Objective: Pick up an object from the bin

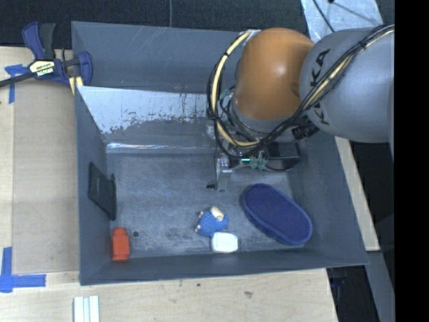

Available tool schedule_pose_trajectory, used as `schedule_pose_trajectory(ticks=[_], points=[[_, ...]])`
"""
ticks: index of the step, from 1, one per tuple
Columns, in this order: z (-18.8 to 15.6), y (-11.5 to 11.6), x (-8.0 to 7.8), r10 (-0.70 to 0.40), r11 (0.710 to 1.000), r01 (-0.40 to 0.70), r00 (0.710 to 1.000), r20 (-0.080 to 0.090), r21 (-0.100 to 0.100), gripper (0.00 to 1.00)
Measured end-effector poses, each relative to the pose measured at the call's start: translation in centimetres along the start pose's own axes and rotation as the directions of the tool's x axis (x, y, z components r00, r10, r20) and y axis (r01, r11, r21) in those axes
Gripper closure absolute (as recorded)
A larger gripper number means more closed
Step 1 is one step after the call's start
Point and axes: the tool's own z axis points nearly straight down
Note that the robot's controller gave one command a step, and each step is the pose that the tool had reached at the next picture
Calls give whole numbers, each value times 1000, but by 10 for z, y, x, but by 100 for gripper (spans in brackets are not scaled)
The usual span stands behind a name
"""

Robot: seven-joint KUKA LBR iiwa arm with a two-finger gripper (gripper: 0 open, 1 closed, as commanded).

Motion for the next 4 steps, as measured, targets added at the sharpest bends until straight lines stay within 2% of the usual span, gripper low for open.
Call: schedule_pose_trajectory(ticks=[1,2,3,4], points=[[-2,-28,67,-116,993,116,993,3,2,0],[17,-25,81,-168,986,168,986,4,1,0],[16,-25,80,-167,986,167,986,5,1,100],[16,-25,80,-166,986,166,986,5,1,0]])
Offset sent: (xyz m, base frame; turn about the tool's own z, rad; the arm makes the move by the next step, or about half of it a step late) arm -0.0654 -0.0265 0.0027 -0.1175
